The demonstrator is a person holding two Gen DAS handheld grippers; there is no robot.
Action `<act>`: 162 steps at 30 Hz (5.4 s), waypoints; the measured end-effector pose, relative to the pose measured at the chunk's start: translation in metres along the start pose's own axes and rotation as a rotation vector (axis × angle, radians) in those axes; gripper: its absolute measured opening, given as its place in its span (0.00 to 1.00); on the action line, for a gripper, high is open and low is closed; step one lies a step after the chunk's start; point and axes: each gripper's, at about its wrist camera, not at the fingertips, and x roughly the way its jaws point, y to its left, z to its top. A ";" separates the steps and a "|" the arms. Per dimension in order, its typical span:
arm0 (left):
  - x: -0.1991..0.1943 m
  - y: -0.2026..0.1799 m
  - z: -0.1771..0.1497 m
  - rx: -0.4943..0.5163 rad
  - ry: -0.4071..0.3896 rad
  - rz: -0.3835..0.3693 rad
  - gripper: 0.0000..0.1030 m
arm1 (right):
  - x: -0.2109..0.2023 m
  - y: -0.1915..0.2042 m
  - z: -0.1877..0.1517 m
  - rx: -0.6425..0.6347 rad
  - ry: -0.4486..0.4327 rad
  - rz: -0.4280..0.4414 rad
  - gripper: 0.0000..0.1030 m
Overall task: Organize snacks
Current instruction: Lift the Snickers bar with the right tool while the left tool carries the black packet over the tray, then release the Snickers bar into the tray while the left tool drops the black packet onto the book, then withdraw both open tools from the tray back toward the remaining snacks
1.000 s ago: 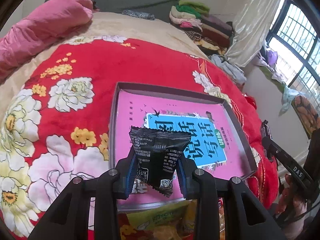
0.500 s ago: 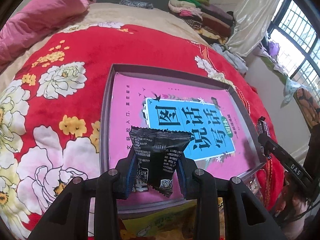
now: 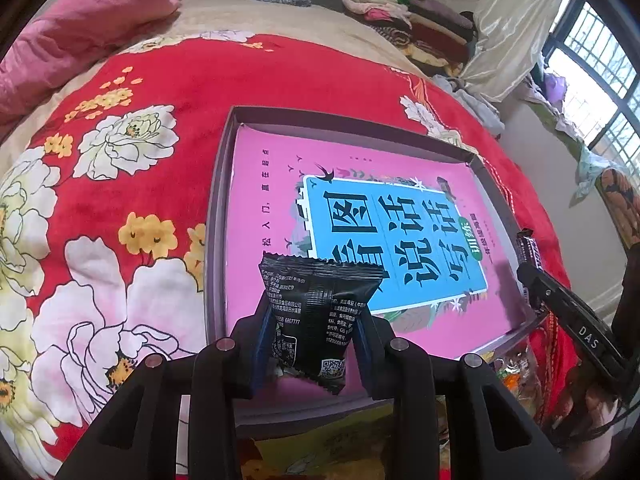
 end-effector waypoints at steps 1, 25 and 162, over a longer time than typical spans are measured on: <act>0.000 0.000 0.000 0.001 0.002 0.002 0.36 | 0.001 0.000 0.000 -0.003 0.001 -0.007 0.29; 0.000 -0.002 -0.005 0.018 0.024 0.009 0.36 | -0.002 -0.005 -0.009 -0.044 0.030 -0.082 0.29; -0.116 -0.061 -0.103 0.112 -0.069 -0.011 0.77 | -0.133 0.045 -0.072 -0.184 -0.041 0.082 0.71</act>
